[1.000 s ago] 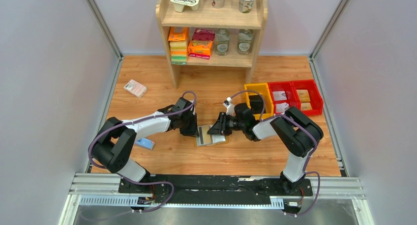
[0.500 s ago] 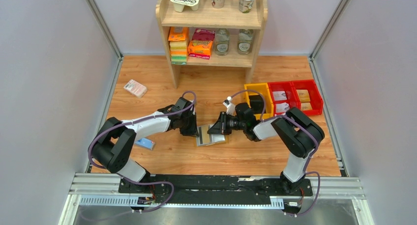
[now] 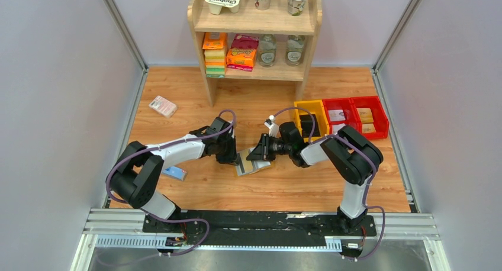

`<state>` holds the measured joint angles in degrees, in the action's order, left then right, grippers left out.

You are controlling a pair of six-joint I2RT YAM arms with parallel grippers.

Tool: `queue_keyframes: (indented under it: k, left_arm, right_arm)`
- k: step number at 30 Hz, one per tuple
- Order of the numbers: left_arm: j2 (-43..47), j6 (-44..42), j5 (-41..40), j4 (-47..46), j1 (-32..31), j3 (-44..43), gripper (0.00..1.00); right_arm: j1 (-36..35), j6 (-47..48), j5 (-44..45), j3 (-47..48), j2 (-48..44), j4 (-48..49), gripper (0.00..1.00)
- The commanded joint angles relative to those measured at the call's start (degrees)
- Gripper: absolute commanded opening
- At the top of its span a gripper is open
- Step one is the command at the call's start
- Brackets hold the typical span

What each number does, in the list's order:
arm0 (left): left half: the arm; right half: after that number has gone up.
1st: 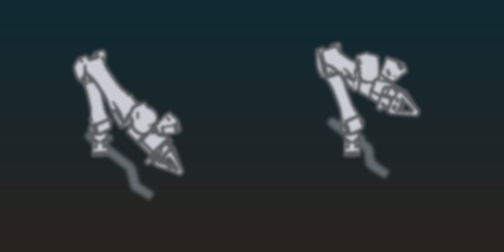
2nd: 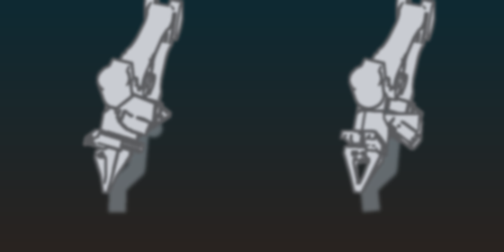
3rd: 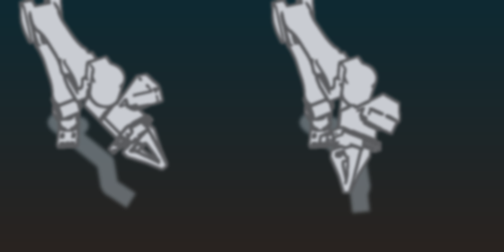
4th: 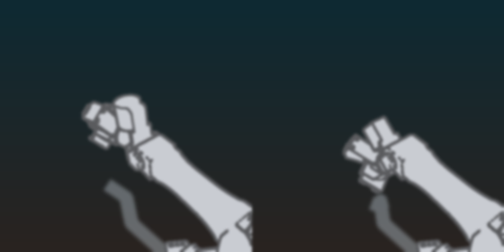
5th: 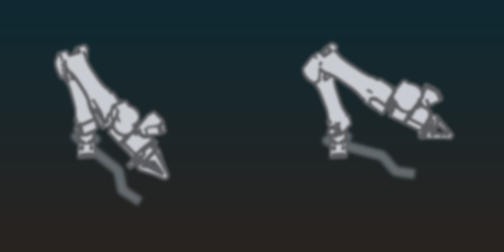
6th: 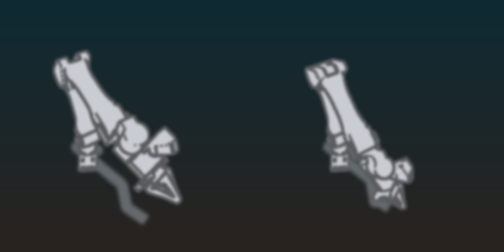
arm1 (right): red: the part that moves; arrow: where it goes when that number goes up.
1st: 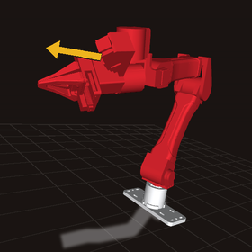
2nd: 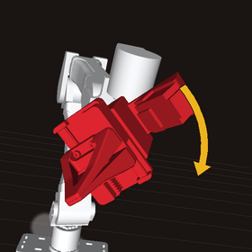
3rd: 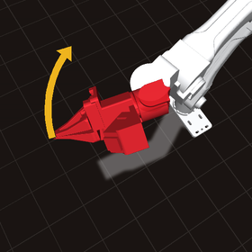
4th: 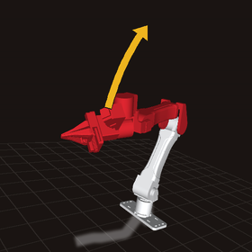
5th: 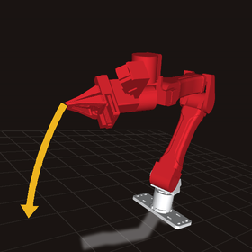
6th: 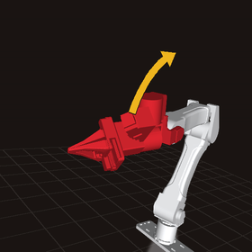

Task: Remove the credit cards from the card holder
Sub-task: Remove the credit card from the card holder.

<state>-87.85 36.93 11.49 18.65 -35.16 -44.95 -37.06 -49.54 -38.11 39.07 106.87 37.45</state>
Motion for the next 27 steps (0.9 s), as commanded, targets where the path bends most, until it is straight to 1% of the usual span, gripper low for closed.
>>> queue_keyframes:
  k: [1, 9, 13, 18, 22, 27]
  left_arm:
    - [-1.9, -1.2, -3.0, 1.1, -0.4, 0.7, 0.13]
    - [-2.7, -1.7, -6.7, 3.9, -0.4, 0.7, 0.11]
    - [-3.5, -1.8, -6.3, 3.8, -0.4, 0.8, 0.1]
    - [-3.7, -1.9, -6.5, 3.8, -0.4, 0.8, 0.1]
    - [-4.1, -2.0, -6.5, 3.6, -0.4, 0.9, 0.1]
    - [-5.2, -2.0, -6.7, 3.6, -0.4, 1.0, 0.09]
  right_arm:
    - [-2.0, -0.8, -4.5, 2.4, 0.7, 4.2, 0.15]
    - [-0.2, -1.0, -6.3, 0.6, -1.2, 5.1, 0.14]
    - [0.1, -1.1, -7.1, 0.6, -1.9, 5.3, 0.14]
    - [0.8, -2.0, -7.9, -0.3, -1.8, 7.3, 0.11]
    - [1.2, -2.5, -8.5, -1.0, -1.7, 8.5, 0.1]
    - [2.4, -2.0, -8.4, -2.2, -1.9, 8.5, 0.06]
